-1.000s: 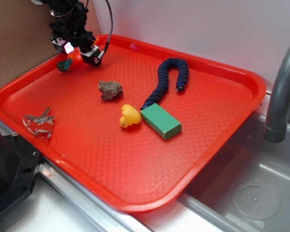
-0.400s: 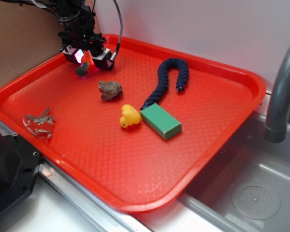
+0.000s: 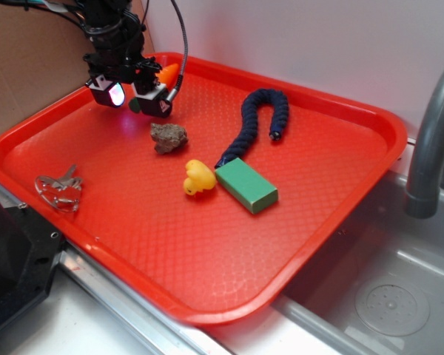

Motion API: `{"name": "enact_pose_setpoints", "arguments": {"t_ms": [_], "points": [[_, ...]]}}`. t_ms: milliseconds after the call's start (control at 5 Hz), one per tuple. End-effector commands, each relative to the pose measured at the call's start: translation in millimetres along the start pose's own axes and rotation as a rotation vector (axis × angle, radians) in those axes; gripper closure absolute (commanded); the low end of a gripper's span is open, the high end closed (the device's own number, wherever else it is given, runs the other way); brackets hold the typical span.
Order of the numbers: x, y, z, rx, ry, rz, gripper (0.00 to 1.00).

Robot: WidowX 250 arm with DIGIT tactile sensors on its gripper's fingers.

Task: Grab the carrot.

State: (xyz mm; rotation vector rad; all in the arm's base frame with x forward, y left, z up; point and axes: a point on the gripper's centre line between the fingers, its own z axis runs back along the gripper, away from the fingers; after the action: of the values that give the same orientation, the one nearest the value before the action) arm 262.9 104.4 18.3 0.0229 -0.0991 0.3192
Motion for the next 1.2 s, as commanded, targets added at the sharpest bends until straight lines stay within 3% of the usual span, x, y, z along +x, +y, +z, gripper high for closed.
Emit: {"name": "enact_pose_setpoints", "arguments": {"t_ms": [0,200,400,600,800,1000], "points": [[32,2,-12,0.029,-0.025,-0.004,0.0],[37,-6,-16,0.031,-0.033,-0.05,0.0],[36,-7,-18,0.021,-0.003,-0.024,1.0],[25,-10,-2,-0.012,0.013,-0.026,1.0],[-12,-19,36,-0.074,0.071,-0.03,1.0],[-68,-38,76,-0.052,-0.05,-0.12,1.0]]}}
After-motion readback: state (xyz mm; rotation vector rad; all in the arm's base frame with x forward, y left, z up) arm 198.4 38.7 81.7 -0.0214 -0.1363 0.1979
